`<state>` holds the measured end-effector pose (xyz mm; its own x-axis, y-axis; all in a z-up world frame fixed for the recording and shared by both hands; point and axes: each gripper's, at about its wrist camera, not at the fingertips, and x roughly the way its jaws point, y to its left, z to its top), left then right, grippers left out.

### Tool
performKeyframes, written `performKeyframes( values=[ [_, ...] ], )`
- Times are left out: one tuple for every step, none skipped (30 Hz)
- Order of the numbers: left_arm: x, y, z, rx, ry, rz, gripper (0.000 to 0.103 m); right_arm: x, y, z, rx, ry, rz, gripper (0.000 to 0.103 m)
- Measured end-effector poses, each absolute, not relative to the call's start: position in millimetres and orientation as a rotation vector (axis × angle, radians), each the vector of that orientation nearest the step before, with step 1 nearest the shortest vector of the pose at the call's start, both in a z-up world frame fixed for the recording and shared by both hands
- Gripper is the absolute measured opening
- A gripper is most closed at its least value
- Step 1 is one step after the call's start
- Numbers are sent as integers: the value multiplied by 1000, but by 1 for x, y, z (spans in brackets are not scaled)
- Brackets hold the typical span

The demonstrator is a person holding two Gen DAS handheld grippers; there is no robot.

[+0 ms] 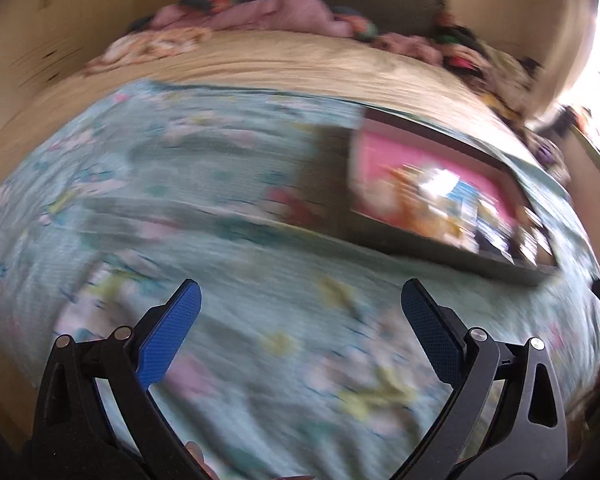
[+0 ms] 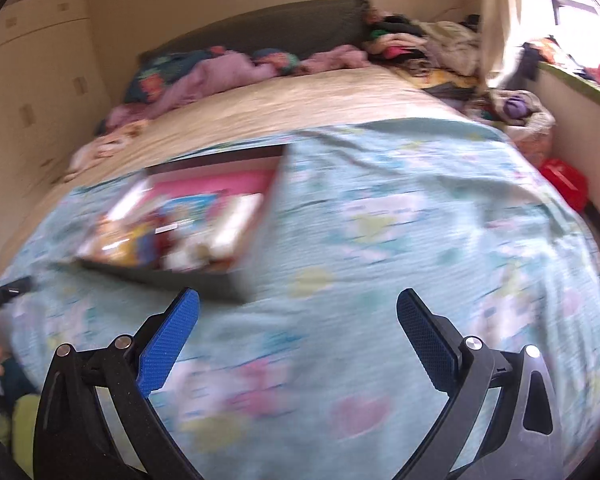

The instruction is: Organize jewelry

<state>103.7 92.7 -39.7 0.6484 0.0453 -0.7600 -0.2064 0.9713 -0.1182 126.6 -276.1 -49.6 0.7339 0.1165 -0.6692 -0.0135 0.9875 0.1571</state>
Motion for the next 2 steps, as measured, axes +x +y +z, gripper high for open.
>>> performKeyframes(
  values=[
    [111,109,-42,-218,863,185,94,140,-299,-55,130,759,-2,98],
    [123,131,-45,-224,870,246,94,154,-321,-59,110,774,-64,98]
  ],
)
